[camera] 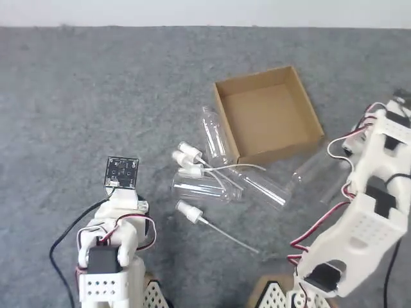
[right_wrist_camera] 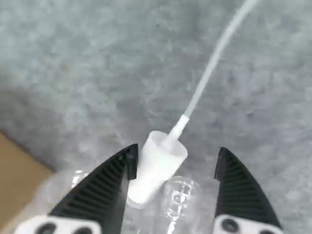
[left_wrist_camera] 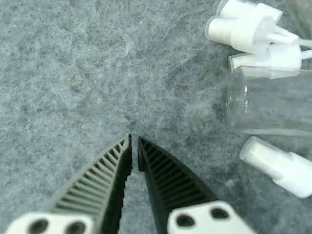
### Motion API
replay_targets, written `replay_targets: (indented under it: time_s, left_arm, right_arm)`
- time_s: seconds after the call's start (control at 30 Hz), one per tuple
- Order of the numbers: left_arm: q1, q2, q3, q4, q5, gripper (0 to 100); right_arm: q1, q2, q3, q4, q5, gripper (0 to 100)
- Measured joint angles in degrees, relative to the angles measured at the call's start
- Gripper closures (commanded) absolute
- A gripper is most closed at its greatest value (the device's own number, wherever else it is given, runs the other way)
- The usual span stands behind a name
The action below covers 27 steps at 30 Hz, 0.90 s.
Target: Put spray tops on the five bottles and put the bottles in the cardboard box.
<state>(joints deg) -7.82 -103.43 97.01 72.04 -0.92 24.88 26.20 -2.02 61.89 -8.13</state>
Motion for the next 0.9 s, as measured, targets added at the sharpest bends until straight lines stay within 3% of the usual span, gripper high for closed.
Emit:
replay_targets:
  time_s: [0.13, 0.33, 0.73, 0.9]
  left_arm:
    - [0.0, 0.0, 0.0, 0.0, 0.0, 99]
    - [0.0, 0.0, 0.0, 0.0, 0.0, 99]
    - [0.0, 0.0, 0.0, 0.0, 0.0, 99]
    - [0.0, 0.0, 0.0, 0.0, 0.0, 99]
  right_arm:
    - [0.8, 0.4, 0.0, 0.0, 0.0, 77.9]
    - [0.8, 2.8, -0.1, -1.7, 0.0, 87.3]
    - [2.2, 3.3, -3.0, -1.8, 0.0, 88.1]
    - [2.0, 2.5, -4.6, -0.1, 0.0, 93.8]
